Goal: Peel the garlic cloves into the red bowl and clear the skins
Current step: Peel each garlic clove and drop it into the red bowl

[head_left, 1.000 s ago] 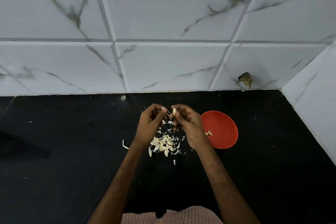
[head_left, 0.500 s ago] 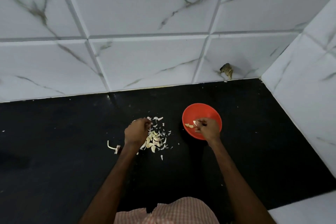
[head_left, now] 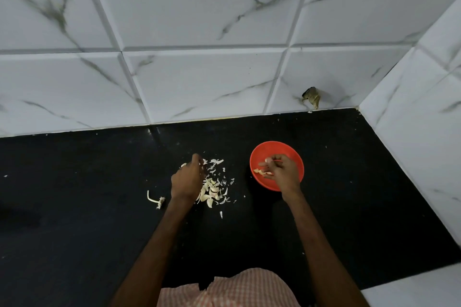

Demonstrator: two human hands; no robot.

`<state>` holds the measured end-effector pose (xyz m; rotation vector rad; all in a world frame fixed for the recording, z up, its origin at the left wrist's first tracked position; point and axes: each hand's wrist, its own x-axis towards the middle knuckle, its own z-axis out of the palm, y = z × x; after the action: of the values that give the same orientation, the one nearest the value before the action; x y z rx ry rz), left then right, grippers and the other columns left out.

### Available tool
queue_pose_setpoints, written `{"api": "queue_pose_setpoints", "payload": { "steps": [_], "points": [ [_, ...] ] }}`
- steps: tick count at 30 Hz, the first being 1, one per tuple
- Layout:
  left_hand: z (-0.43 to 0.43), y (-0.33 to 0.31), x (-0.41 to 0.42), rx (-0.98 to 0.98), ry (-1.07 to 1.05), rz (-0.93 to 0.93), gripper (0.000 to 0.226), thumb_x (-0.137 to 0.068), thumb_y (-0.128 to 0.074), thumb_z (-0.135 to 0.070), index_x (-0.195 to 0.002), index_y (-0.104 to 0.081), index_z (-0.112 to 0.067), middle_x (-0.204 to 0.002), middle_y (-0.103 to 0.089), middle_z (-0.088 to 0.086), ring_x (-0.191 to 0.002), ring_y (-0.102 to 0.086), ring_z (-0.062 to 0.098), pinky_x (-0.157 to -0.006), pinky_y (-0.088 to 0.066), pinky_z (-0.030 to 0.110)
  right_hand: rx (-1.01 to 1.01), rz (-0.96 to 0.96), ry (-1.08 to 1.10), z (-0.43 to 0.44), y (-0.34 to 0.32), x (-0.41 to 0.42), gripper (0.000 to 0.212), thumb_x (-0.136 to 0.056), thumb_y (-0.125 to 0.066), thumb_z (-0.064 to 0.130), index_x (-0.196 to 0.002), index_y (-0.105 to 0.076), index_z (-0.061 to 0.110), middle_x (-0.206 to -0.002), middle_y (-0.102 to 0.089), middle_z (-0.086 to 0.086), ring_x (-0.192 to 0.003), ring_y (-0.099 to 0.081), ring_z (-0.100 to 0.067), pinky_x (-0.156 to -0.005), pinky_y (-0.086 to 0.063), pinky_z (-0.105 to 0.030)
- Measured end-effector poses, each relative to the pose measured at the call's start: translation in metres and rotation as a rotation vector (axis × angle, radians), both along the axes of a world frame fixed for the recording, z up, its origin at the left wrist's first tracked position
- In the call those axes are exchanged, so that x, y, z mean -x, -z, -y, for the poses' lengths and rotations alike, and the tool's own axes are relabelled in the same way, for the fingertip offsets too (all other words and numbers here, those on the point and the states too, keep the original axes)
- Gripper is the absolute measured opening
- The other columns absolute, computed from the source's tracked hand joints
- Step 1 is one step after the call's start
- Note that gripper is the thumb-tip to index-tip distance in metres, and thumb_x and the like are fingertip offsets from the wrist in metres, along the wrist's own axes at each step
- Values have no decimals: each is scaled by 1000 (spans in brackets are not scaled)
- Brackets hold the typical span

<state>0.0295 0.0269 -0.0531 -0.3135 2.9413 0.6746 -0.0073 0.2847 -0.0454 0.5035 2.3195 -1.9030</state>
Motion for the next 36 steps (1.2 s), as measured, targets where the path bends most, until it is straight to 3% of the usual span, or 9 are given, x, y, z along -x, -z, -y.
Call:
{"api": "queue_pose_setpoints", "payload": {
  "steps": [4, 7, 10, 17, 24, 28, 30, 32, 36],
  "points": [
    [-4, -2, -3, -321, -32, -109, 17, -95, -67, -24, -110, -61, -21, -109, -65, -8, -98, -63, 15, -83, -49, 38, 137, -30, -94, 45, -9, -8, 9, -95, -65, 2, -90, -67, 10, -86, -73, -1, -72, -68, -6, -61, -57, -21],
    [-15, -12, -8, -814, -56, -150, 9, -94, -69, -9, -101, -67, -14, -89, -73, 2, -79, -67, 16, -74, -53, 34, 194, -45, -130, 77, -9, -16, 12, -93, -67, 2, -88, -70, 12, -85, -70, 0, -75, -66, -6, -64, -57, -23],
    [-24, -21, -14, -1015, -57, -182, 14, -91, -71, -6, -104, -67, -9, -87, -75, 10, -72, -71, 16, -57, -54, 23, 183, -82, -154, 97, -8, -21, 14, -90, -71, 1, -83, -72, 14, -83, -74, -6, -78, -71, -16, -70, -60, -30],
    [-17, -17, -17, -1038, -186, -265, 3, -91, -71, -4, -94, -71, -5, -83, -75, 6, -68, -73, 21, -48, -56, 32, 54, -153, -186, 110, -11, -24, 9, -90, -71, 3, -86, -75, 10, -81, -76, -5, -76, -75, -21, -73, -63, -37],
    [-21, -15, -19, -1272, -324, -213, 4, -95, -66, -5, -96, -68, -2, -81, -71, 12, -64, -65, 14, -42, -47, 24, 128, -127, -109, 117, -19, -23, 10, -92, -69, 1, -87, -73, 9, -85, -75, -9, -80, -75, -22, -75, -63, -37],
    [-21, -15, -17, -1271, -355, -234, 6, -95, -67, -10, -97, -68, -4, -77, -65, 10, -64, -61, 13, -45, -49, 25, -44, -191, -209, 111, -18, -23, 19, -94, -62, -3, -98, -75, 10, -93, -75, -1, -88, -73, -14, -82, -62, -41],
    [-21, -15, -17, -1248, -345, -253, 9, -95, -68, -11, -98, -69, -2, -78, -66, 14, -65, -63, 14, -46, -51, 25, -148, -225, -265, 111, -19, -23, 11, -96, -65, 12, -100, -76, 10, -92, -75, 2, -87, -72, -12, -82, -61, -41],
    [-23, -15, -17, -1228, -331, -259, 10, -94, -69, -11, -98, -69, -2, -83, -70, 17, -66, -66, 15, -47, -52, 25, -224, -253, -310, 113, -23, -23, 14, -95, -69, 26, -98, -75, 13, -87, -74, 5, -80, -72, -9, -75, -62, -38],
    [-28, -15, -17, -1220, -349, -246, 12, -97, -66, -11, -100, -67, 1, -82, -68, 15, -61, -66, 9, -47, -51, 23, -408, -298, -365, 118, -27, -23, 14, -96, -68, 27, -89, -71, 16, -76, -69, 9, -65, -67, -3, -63, -57, -25]
  ]
}}
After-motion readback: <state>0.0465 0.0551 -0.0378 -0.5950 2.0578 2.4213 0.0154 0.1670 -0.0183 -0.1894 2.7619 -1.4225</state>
